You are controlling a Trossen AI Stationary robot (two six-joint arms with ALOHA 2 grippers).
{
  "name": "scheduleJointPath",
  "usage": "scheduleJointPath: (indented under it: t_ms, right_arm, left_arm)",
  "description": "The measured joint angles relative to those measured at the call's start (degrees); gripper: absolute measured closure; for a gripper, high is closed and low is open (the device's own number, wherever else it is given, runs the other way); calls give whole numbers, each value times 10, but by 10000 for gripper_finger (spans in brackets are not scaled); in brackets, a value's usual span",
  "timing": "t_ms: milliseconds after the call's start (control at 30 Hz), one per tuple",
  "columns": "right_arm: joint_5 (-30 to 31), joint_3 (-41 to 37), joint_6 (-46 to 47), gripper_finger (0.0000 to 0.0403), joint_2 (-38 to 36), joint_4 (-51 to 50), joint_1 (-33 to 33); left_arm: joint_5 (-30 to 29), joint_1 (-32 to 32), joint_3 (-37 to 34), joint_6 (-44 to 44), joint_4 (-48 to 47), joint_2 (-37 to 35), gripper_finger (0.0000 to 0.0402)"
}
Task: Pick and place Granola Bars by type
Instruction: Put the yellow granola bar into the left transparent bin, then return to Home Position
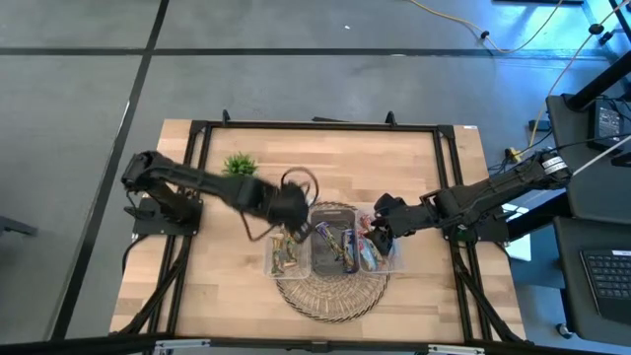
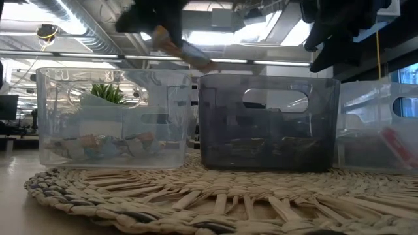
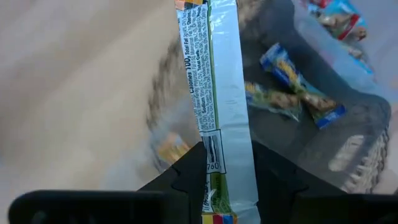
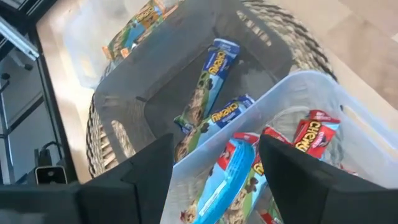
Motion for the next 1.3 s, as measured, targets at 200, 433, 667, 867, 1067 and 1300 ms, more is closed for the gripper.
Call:
scheduleJointPath:
  t_ms: [200,433,667,867,1067,1300]
  right_arm:
    - [0,0,0,164,0,0,-13]
    - [-3,0,-57,164,0,-1,-16]
    - [-3,0,-60,164,0,-1,-16]
    - [-28,0,-60,164,0,-1,-16]
    - [-28,0,-60,164,0,-1,-16]
    - [-33,0,-60,164,0,-1,-16]
  left_arm:
    - [-81,-97,0,-217,-6,36,302]
    - [-77,-152,0,-381,-7,100,302]
    - [-71,-158,0,-441,-6,148,306]
    - [-67,-149,0,-435,-5,157,297]
    - [-65,-147,0,-415,-5,155,293]
    - [-73,-147,0,-412,-5,155,283]
